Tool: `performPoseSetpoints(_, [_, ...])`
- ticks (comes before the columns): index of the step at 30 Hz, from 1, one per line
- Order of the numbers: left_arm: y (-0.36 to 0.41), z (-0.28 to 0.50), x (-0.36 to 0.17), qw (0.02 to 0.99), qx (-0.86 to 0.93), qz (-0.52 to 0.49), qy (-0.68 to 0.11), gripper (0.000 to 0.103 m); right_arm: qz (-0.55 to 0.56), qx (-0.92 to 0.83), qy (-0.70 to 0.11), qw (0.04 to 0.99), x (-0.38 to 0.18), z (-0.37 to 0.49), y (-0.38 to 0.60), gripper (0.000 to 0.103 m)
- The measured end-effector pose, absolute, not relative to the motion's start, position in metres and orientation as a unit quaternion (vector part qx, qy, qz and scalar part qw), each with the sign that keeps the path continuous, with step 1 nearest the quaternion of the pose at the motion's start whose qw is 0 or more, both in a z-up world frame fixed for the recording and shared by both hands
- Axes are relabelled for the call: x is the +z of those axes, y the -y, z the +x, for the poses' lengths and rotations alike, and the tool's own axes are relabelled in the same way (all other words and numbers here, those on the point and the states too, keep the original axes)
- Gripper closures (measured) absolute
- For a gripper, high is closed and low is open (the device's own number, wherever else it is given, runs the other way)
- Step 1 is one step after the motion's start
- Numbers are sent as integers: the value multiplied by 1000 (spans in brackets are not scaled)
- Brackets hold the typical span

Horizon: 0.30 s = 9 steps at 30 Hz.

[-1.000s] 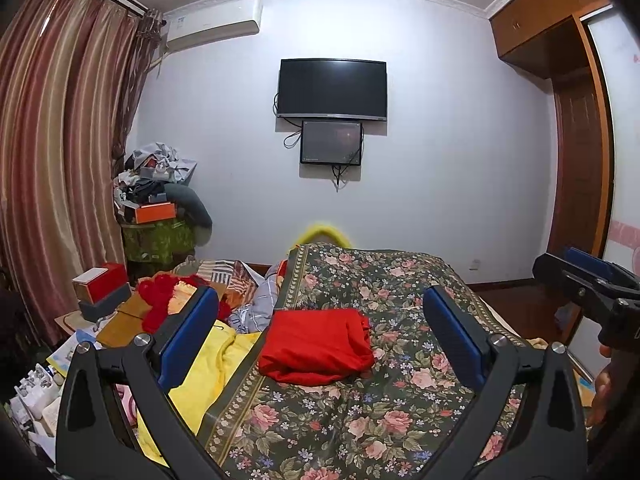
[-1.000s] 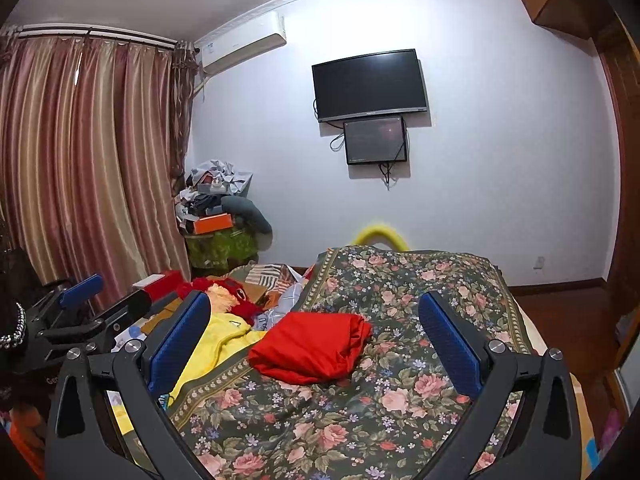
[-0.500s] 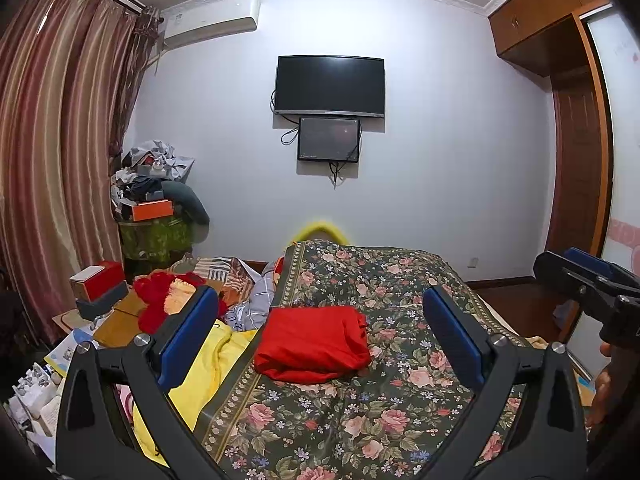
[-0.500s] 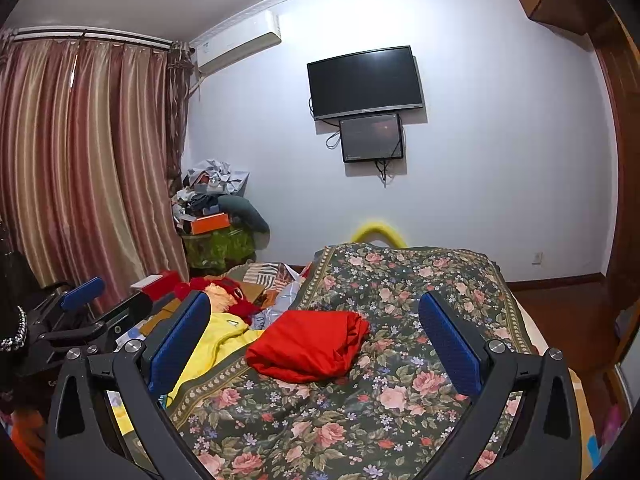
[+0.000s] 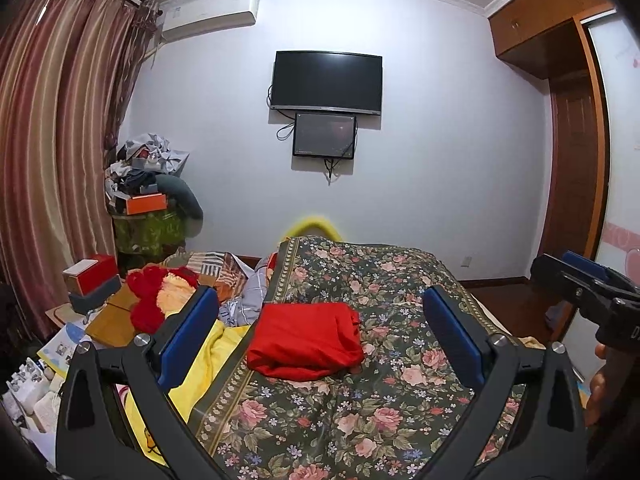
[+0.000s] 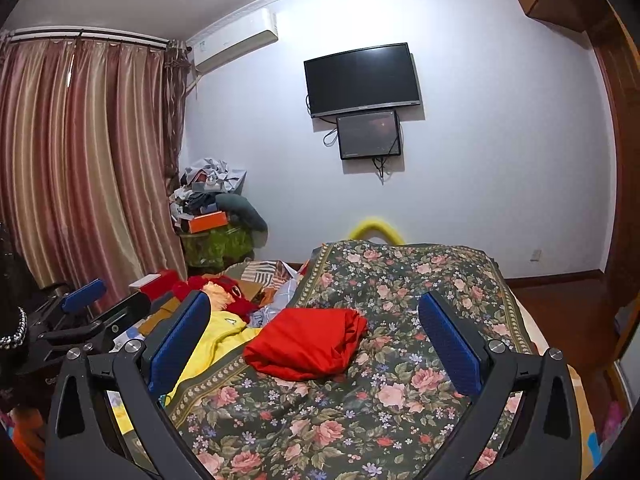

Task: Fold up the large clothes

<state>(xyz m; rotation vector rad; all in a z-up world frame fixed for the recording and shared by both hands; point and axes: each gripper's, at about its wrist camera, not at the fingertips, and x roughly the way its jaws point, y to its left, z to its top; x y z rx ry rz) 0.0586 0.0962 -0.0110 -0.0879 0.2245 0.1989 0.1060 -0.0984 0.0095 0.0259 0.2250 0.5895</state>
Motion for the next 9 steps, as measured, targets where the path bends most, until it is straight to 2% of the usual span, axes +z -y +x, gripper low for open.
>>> performPoseSetpoints(9, [-100,57,-11,987,109,-44,-106,0,9,291,-115,950,8,108,96,0])
